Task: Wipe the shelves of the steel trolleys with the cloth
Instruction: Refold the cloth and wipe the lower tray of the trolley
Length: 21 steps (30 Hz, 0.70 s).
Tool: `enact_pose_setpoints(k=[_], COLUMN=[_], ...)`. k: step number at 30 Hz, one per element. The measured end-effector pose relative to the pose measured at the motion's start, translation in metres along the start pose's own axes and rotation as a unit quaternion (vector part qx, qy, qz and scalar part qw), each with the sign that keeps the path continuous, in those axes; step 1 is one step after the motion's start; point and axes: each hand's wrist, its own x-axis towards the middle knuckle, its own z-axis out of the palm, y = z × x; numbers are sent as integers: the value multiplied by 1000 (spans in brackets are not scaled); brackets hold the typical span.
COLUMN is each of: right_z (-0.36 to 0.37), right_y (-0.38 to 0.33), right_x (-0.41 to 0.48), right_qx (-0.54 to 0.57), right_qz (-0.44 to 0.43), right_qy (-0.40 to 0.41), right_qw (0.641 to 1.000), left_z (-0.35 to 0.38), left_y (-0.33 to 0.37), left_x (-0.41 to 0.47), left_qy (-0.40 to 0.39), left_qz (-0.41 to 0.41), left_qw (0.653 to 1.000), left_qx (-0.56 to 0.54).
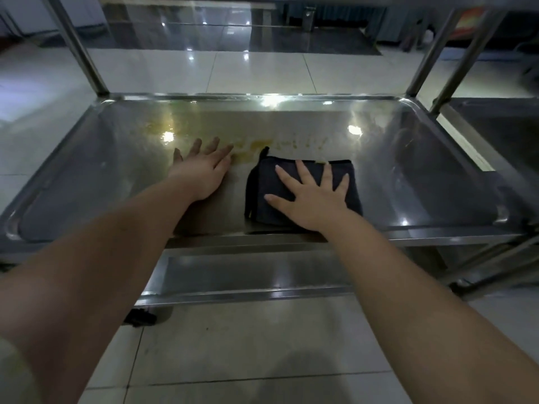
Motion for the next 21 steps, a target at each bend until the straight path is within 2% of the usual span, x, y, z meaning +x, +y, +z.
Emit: enact_pose_setpoints(k=[2,3,5,7,10,16,21], right_z=[-13,-20,-35,-39,-29,-21,-11], right_y=[21,36,67,90,106,111,114], right_x=[3,7,17,28,41,37,50], right_qx=[72,100,223,302,213,158,-28], right_qz=[-8,-8,2,28,49,64,25], right_qy=[24,74,178,190,131,154,103], right_qw=[997,992,958,934,967,973,994], left_z=[-9,-12,-11,1,26,33,18], left_y=[19,36,81,128,170,166,147], left_x=[-7,-12,-25,-40,-53,-11,63], left_qy=[6,16,34,14,-54,-13,-59], left_qz=[19,38,89,130,86,27,-18], left_qw=[1000,999,994,989,995,999,998], left_qx=[-12,-22,-59,-66,3,32,26])
